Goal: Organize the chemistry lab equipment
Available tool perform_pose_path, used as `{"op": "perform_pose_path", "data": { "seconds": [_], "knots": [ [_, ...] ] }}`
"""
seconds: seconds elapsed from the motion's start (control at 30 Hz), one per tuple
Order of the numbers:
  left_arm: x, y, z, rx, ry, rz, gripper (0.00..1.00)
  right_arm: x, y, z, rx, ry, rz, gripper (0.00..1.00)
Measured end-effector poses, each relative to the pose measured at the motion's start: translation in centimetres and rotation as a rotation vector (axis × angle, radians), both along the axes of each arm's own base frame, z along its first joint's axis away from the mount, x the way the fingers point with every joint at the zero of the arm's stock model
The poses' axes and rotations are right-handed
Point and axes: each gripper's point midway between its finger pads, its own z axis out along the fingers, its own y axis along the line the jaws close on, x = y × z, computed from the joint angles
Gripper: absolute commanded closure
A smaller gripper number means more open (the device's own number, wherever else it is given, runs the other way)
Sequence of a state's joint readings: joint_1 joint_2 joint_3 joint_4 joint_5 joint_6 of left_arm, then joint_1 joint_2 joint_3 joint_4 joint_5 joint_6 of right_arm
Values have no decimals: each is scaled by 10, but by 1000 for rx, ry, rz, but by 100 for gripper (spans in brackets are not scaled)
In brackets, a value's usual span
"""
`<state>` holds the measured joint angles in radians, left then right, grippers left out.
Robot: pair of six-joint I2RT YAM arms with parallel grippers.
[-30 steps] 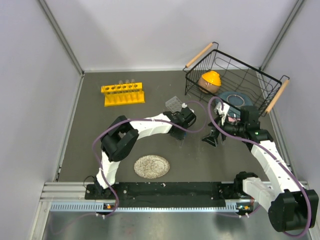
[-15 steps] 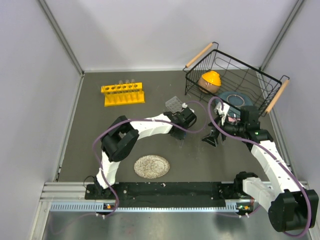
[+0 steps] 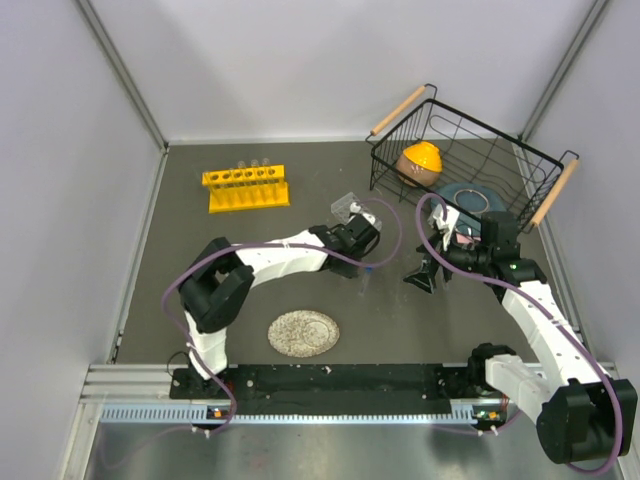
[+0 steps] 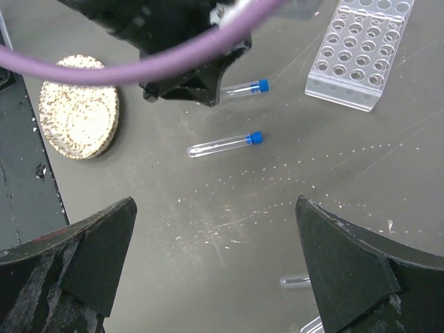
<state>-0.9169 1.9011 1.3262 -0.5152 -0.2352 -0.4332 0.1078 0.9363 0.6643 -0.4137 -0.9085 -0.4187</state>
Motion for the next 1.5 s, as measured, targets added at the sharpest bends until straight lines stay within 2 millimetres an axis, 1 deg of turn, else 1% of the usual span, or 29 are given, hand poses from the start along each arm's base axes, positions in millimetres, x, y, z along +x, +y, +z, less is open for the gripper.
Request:
{"op": "perform_pose_path", "data": {
  "seconds": [0.17, 0.3, 0.47, 0.57, 0.67, 0.77, 0.83, 0.97, 1.3, 1.4, 1.5],
  "knots": [
    [-5, 4, 18, -70, -38, 9, 100, 0, 0, 0, 0, 0, 1, 1],
    [-17, 8, 33, -164, -66, -10, 100, -1, 1, 1, 6, 2, 6, 1],
    [-34, 6, 55, -322, -108, -65, 100, -6, 5, 4, 33, 14, 32, 1],
    [-41, 0, 72, -416, -143, -110, 100, -10, 10, 7, 64, 38, 57, 1],
    [-48, -15, 88, -488, -184, -164, 100, -13, 14, 10, 99, 70, 84, 1],
    [-59, -32, 99, -533, -211, -229, 100, -16, 19, 11, 133, 117, 107, 1],
    [-67, -41, 103, -548, -222, -266, 100, -18, 21, 11, 154, 153, 116, 1],
    [-77, -52, 109, -564, -238, -314, 100, -19, 24, 11, 187, 215, 116, 1],
    [-80, -67, 116, -558, -267, -354, 100, -12, 29, 14, 247, 318, 79, 2],
    [-82, -70, 116, -553, -275, -364, 100, -9, 30, 15, 264, 351, 63, 4],
    [-82, -72, 117, -549, -283, -369, 100, -7, 32, 14, 280, 396, 44, 12]
  ]
}}
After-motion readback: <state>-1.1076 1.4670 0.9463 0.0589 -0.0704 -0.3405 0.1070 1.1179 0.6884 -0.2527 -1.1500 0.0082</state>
